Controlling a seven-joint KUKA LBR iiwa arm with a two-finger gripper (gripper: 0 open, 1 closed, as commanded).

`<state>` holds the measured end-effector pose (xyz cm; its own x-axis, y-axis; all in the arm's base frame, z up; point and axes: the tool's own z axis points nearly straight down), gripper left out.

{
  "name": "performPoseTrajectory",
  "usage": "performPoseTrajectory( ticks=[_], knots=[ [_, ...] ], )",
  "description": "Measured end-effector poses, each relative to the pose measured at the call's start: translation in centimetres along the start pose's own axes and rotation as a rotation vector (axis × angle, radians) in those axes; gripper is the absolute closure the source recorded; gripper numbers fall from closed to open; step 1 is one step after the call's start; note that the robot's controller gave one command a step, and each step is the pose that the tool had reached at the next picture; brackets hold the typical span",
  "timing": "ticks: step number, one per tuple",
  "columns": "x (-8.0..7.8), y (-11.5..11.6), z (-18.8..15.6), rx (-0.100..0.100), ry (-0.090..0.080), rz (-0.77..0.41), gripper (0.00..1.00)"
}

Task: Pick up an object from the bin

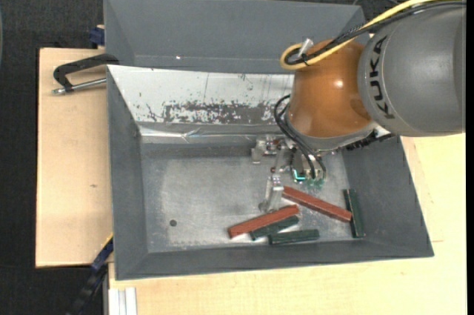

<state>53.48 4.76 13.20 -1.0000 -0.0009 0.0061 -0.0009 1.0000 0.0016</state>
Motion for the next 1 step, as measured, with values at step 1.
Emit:
performPoseTrajectory(
  ticks=[1],
  knots=[
    [-0.15, -0.02, -0.41, 0.000, -0.007, 0.001, 0.00]
  ],
)
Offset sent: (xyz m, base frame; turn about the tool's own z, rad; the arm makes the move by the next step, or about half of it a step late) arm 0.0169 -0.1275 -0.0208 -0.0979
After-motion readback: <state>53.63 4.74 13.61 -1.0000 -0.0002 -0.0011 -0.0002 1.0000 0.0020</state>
